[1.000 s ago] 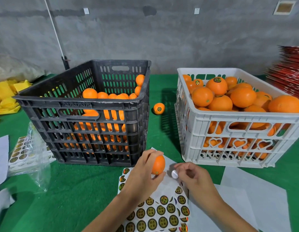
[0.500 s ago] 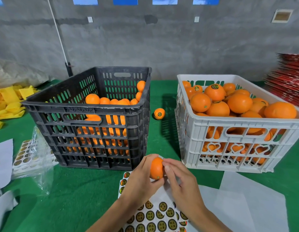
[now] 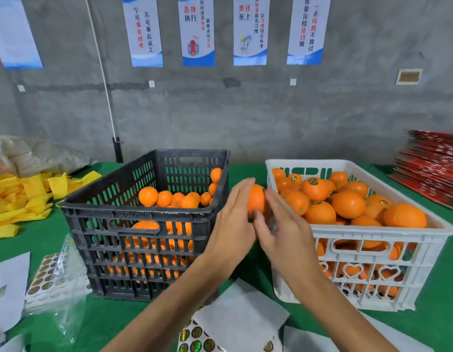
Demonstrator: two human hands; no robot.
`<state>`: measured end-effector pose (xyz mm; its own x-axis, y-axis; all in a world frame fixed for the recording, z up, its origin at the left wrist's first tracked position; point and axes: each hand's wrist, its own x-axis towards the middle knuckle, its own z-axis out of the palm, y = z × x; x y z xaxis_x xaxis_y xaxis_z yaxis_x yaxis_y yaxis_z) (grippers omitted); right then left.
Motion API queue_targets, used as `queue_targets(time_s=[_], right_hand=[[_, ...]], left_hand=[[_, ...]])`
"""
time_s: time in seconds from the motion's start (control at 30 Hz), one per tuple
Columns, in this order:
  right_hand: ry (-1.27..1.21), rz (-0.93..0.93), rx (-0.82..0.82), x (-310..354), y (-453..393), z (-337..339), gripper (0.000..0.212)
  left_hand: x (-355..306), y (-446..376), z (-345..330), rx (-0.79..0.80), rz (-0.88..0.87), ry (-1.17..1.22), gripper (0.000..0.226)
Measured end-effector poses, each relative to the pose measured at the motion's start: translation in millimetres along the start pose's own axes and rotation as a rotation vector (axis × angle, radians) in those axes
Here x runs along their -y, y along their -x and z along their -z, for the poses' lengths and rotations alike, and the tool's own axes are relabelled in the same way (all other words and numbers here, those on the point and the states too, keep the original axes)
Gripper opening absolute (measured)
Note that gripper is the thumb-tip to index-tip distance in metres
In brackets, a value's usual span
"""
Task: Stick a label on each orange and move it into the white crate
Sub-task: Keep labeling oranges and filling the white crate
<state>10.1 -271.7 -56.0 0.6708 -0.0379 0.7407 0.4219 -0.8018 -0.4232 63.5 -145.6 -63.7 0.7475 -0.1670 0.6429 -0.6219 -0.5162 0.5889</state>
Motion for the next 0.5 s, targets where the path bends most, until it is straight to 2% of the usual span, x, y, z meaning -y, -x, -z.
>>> queue_targets(time_s=[0.07,0.17,0.23,0.33,0.4,0.5], right_hand=[[-0.008,-0.073,-0.010,-2,-37,18,0.051],[0.082,-0.101,-0.124,-17,-82,42,0.051],[0.202,-0.127,-0.159,-33,-102,52,0.055],[0.477,-0.148,-0.097,-57,-115,57,0.057],[0.519,-0.122,-0.003,-65,-117,51,0.056],[0.178,-0.084,0.194,-53,-120,26,0.051]], left_hand=[[-18,-37,0,0.043,-0.096,-0.027,0.077],[-44,-84,-4,0.218,-0.183,-0.023,0.085],[-54,-111,-5,0.311,-0.241,0.003,0.081],[-40,-145,9,0.345,-0.284,-0.171,0.068],[-9,-161,32,0.370,-0.153,-0.323,0.052],[47,-165,78,0.490,0.174,-0.459,0.044]])
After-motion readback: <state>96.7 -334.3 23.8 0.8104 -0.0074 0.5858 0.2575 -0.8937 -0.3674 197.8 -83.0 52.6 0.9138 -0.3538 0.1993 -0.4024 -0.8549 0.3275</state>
